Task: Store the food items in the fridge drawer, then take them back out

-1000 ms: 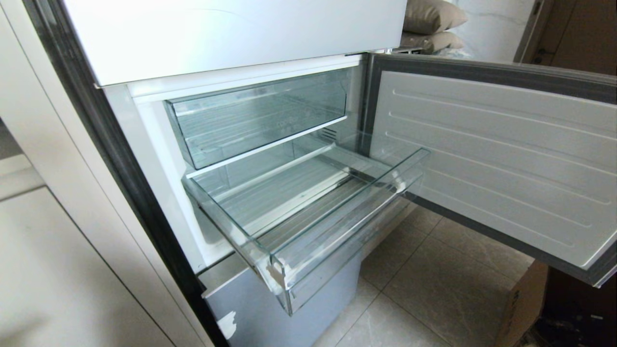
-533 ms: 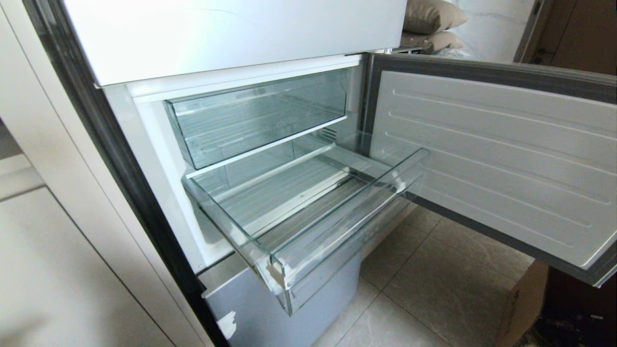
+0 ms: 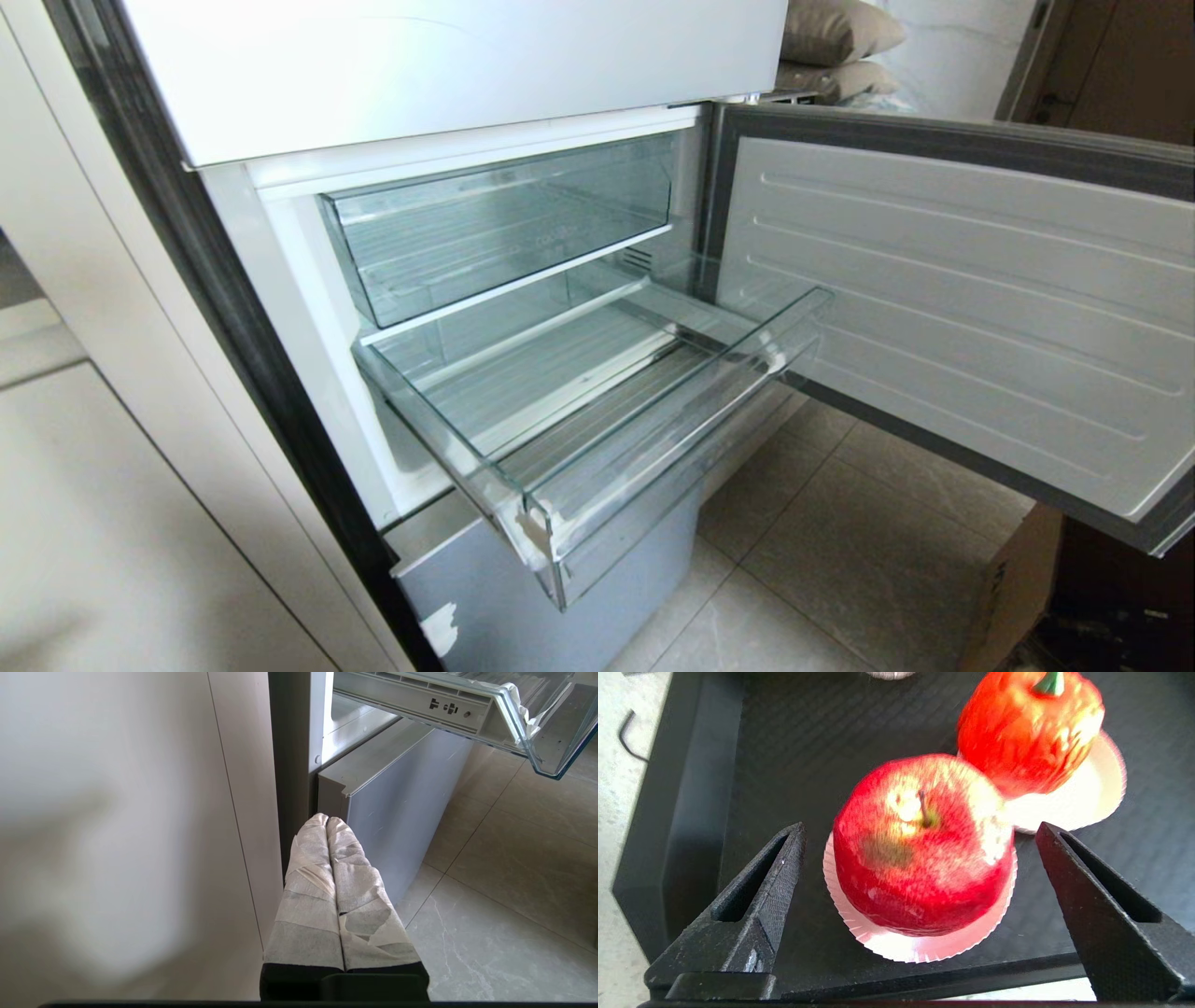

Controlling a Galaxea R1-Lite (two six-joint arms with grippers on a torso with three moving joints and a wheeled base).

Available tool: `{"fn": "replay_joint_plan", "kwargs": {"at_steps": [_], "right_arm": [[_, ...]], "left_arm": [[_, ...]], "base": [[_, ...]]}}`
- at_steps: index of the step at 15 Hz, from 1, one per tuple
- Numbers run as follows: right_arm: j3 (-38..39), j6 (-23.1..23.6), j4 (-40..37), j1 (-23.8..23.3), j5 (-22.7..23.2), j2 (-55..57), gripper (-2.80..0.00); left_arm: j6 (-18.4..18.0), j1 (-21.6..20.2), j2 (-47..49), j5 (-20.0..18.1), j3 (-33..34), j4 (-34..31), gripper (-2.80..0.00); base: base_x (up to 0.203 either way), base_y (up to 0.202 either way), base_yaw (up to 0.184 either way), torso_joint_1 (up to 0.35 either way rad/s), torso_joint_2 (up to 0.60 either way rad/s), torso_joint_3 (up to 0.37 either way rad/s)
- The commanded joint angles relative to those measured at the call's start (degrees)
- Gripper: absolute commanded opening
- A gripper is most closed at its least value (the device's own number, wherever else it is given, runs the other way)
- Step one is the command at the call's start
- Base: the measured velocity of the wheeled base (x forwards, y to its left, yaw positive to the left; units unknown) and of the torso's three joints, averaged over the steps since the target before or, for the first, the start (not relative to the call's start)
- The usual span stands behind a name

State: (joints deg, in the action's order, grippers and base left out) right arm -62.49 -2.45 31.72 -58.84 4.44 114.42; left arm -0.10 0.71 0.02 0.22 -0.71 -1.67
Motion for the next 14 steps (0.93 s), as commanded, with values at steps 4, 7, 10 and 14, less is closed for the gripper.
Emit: {"fn": "replay_joint_plan", "kwargs": {"at_steps": [4, 7, 10, 14], "right_arm": [[-0.34, -0.25, 0.12, 0.12, 0.22, 1.86, 0.00], [-0.88, -0.63, 0.10, 0.12, 0.33, 2.21, -2.80], [-1.14, -1.15, 0.10, 0.13, 1.18, 2.21, -2.80], [-0.59, -1.23, -0.24, 0.05, 1.19, 0.26, -2.80]], "left_arm": [[0.01, 0.00, -0.02, -0.04, 0.00, 0.00, -2.80], [0.01, 0.00, -0.02, 0.04, 0.00, 0.00, -2.80], [0.01, 0.00, -0.02, 0.04, 0.00, 0.00, -2.80], [0.01, 0.00, -0.02, -0.01, 0.00, 0.00, -2.80]], "base": [[0.000, 0.000, 0.000, 0.000, 0.00, 0.000], [0.000, 0.000, 0.000, 0.000, 0.00, 0.000], [0.000, 0.000, 0.000, 0.000, 0.00, 0.000], [0.000, 0.000, 0.000, 0.000, 0.00, 0.000]]}}
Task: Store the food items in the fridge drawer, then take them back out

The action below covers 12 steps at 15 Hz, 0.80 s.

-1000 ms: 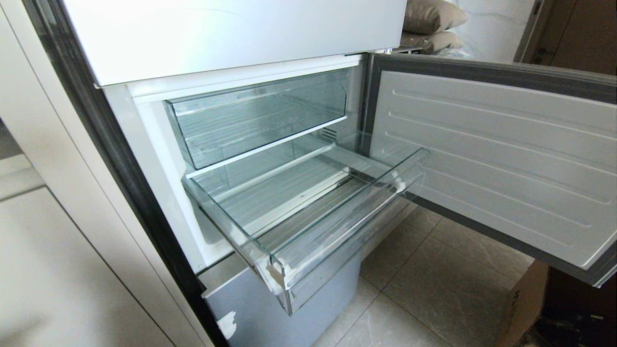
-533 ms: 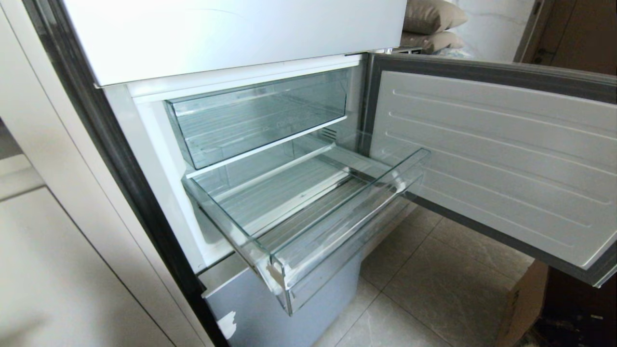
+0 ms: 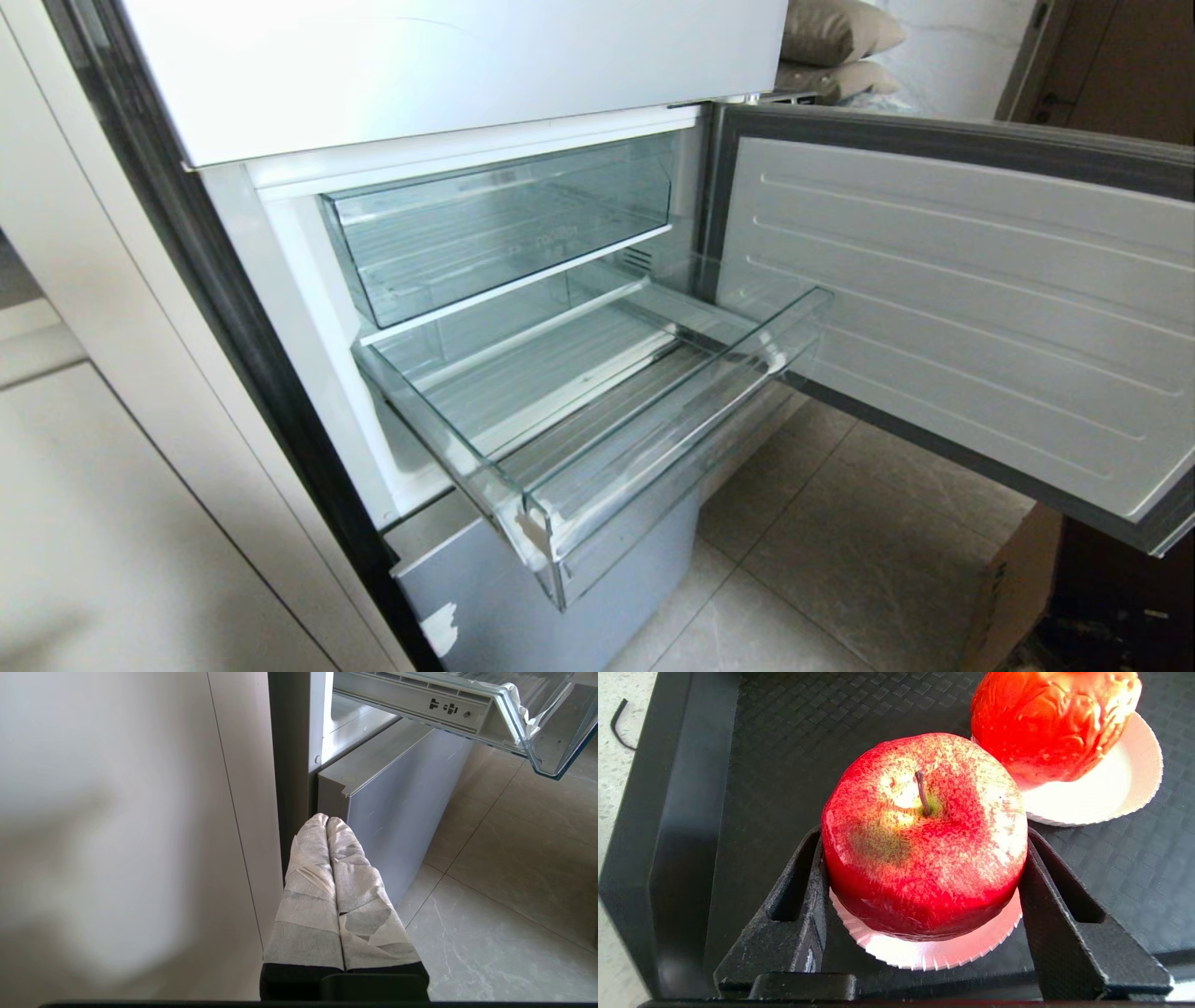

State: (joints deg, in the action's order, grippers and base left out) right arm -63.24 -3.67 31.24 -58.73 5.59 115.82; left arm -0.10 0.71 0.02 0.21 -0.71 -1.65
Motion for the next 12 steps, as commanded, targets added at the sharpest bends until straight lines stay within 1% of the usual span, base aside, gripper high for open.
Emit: {"fn": "replay_joint_plan", "kwargs": {"at_steps": [1, 4, 7, 8, 9, 10, 11, 12], "right_arm": [[1.19, 0.06, 0.05, -0.21, 0.03, -4.43, -2.80], [6.22, 0.18, -0.80, -1.23, -0.01, -18.13, -2.80], [14.12, 0.16, -3.21, -1.37, 1.15, -36.60, -2.80], [17.36, 0.14, -4.17, -0.70, 1.76, -43.40, -2.80], [20.73, 0.13, -4.97, 0.64, 2.17, -49.69, -2.80], [24.66, 0.21, -5.63, 3.09, 2.50, -56.29, -2.80], [28.83, 0.32, -6.17, 7.63, 2.79, -62.71, -2.80], [32.46, 0.44, -6.58, 14.10, 3.19, -67.75, -2.80]], "left_arm": [[0.05, 0.00, -0.02, 0.02, 0.00, -0.02, -2.80], [0.01, 0.00, -0.02, 0.06, 0.00, -0.02, -2.80], [0.01, 0.00, -0.02, 0.06, 0.00, -0.02, -2.80], [0.01, 0.00, -0.02, 0.06, 0.00, -0.02, -2.80], [0.01, 0.00, -0.02, 0.06, 0.00, -0.02, -2.80], [0.01, 0.00, -0.02, -0.03, 0.00, -0.02, -2.80], [0.01, 0.00, -0.02, 0.01, 0.00, -0.02, -2.80], [0.01, 0.00, -0.02, 0.06, 0.00, -0.02, -2.80]], "base": [[0.000, 0.000, 0.000, 0.000, 0.00, 0.000], [0.000, 0.000, 0.000, 0.000, 0.00, 0.000], [0.000, 0.000, 0.000, 0.000, 0.00, 0.000], [0.000, 0.000, 0.000, 0.000, 0.00, 0.000], [0.000, 0.000, 0.000, 0.000, 0.00, 0.000], [0.000, 0.000, 0.000, 0.000, 0.00, 0.000], [0.000, 0.000, 0.000, 0.000, 0.00, 0.000], [0.000, 0.000, 0.000, 0.000, 0.00, 0.000]]}}
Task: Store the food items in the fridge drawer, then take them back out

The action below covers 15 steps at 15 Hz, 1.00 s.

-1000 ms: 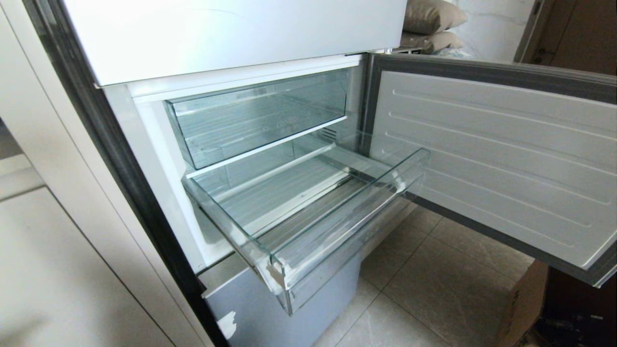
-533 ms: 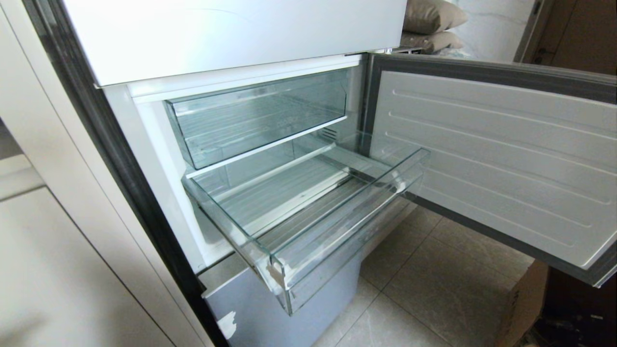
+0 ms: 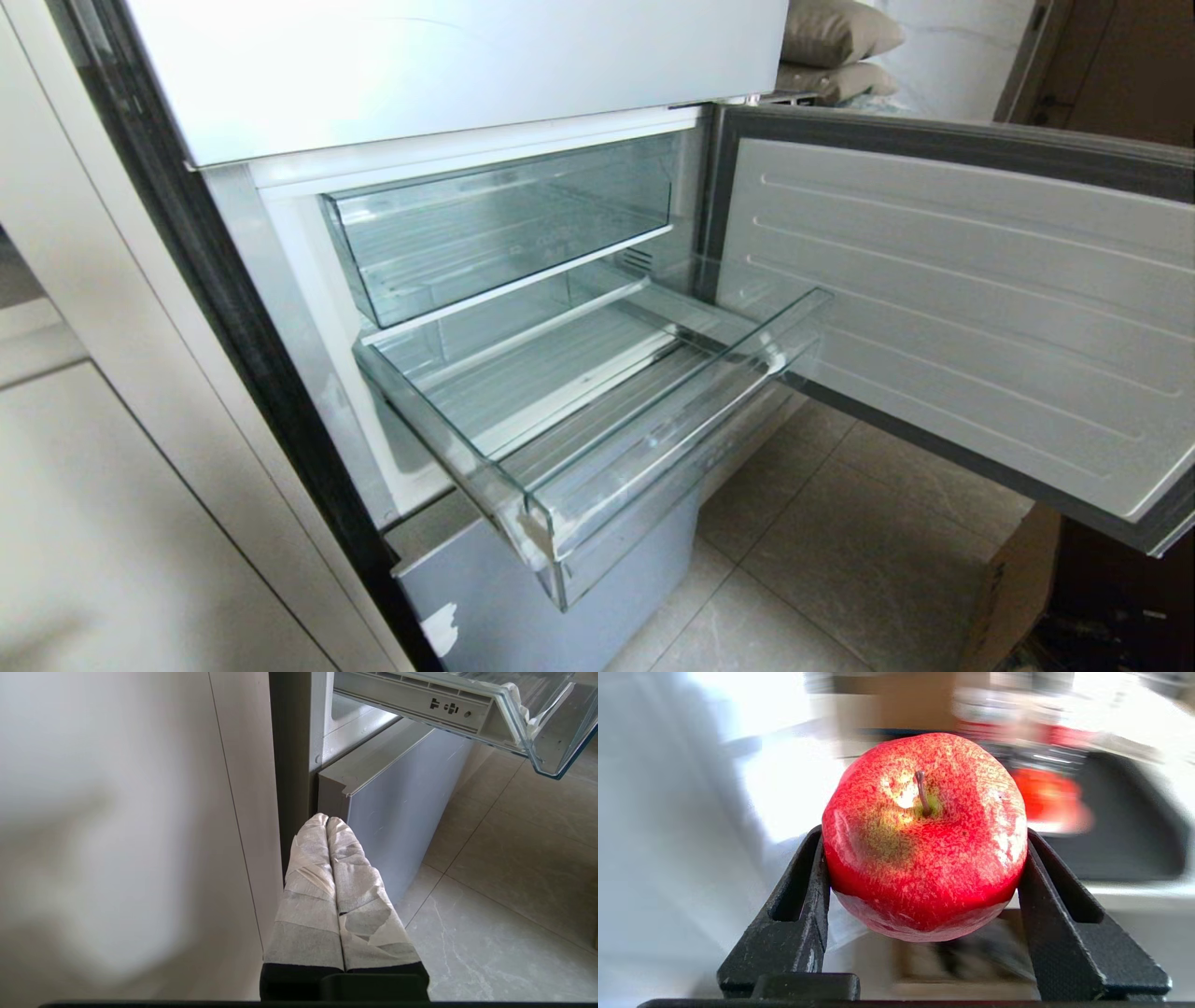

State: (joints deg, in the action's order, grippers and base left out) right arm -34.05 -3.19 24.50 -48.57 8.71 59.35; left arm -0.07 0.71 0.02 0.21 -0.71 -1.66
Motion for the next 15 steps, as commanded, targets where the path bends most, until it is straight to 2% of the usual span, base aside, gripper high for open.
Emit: {"fn": "replay_joint_plan", "kwargs": {"at_steps": [1, 4, 5, 6, 8, 10, 13, 15], "right_arm": [[6.51, 0.39, -0.19, 11.88, 0.46, -15.03, -2.80], [14.72, 3.04, -4.37, 35.18, -1.99, -25.22, -2.80], [17.25, 3.77, -8.48, 40.36, -3.17, -30.57, -2.80], [19.54, 4.24, -12.39, 43.53, -4.01, -34.79, -2.80], [26.91, 5.17, -17.95, 47.38, -5.20, -43.10, -2.80], [32.93, 5.69, -20.39, 49.06, -5.94, -48.87, -2.80], [33.99, 6.46, -21.46, 49.13, -6.43, -57.05, -2.80], [34.11, 9.18, -25.01, 49.06, -6.58, -59.27, -2.80]], "left_arm": [[-0.01, 0.00, -0.02, 0.04, 0.00, -0.01, -2.80], [-0.01, 0.00, -0.02, -0.03, 0.00, -0.01, -2.80], [-0.01, 0.00, -0.02, 0.05, 0.00, -0.01, -2.80], [-0.01, 0.00, -0.02, 0.05, 0.00, -0.01, -2.80], [-0.01, 0.00, -0.02, 0.05, 0.00, -0.01, -2.80], [-0.01, 0.00, -0.02, 0.05, 0.00, -0.01, -2.80], [-0.01, 0.00, -0.02, 0.05, 0.00, -0.01, -2.80], [-0.01, 0.00, -0.02, 0.05, 0.00, -0.01, -2.80]], "base": [[0.000, 0.000, 0.000, 0.000, 0.00, 0.000], [0.000, 0.000, 0.000, 0.000, 0.00, 0.000], [0.000, 0.000, 0.000, 0.000, 0.00, 0.000], [0.000, 0.000, 0.000, 0.000, 0.00, 0.000], [0.000, 0.000, 0.000, 0.000, 0.00, 0.000], [0.000, 0.000, 0.000, 0.000, 0.00, 0.000], [0.000, 0.000, 0.000, 0.000, 0.00, 0.000], [0.000, 0.000, 0.000, 0.000, 0.00, 0.000]]}}
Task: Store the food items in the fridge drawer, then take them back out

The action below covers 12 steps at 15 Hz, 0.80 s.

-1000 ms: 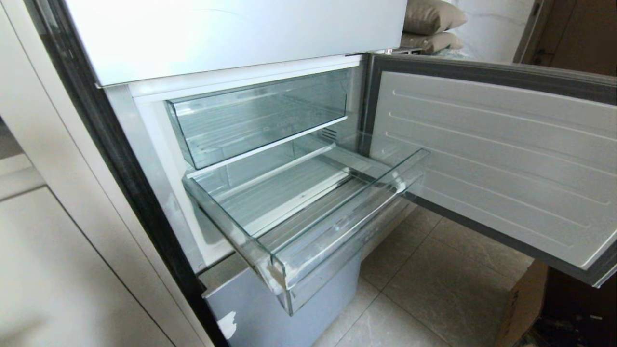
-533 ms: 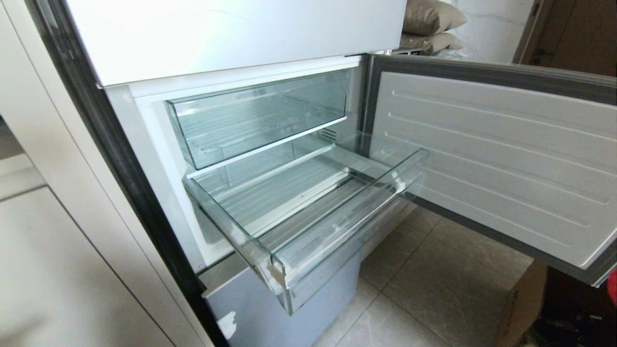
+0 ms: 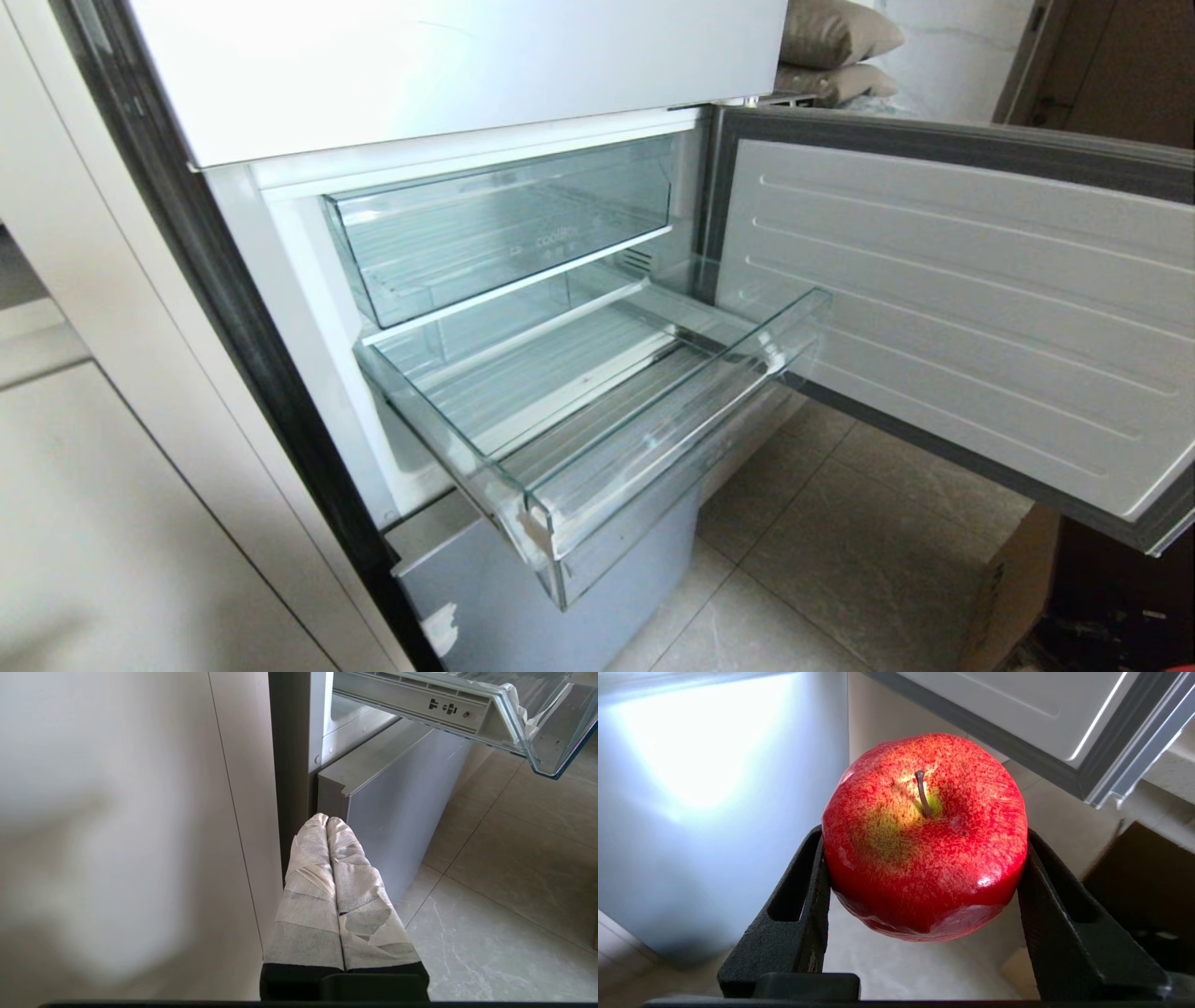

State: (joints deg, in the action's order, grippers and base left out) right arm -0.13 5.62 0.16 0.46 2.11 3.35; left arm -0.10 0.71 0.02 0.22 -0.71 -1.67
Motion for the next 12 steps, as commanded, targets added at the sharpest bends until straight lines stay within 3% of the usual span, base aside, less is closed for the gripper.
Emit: {"fn": "replay_joint_plan", "kwargs": {"at_steps": [1, 12], "right_arm": [[0.22, 0.82, -0.42, 0.00, 0.15, -3.26, -2.80], [0.22, -1.87, -0.42, 0.04, -1.32, -3.33, -2.80]], "left_arm": [[0.07, 0.00, -0.02, 0.04, 0.00, 0.00, -2.80], [0.01, 0.00, -0.02, 0.04, 0.00, 0.00, -2.80]], "base": [[0.000, 0.000, 0.000, 0.000, 0.00, 0.000], [0.000, 0.000, 0.000, 0.000, 0.00, 0.000]]}}
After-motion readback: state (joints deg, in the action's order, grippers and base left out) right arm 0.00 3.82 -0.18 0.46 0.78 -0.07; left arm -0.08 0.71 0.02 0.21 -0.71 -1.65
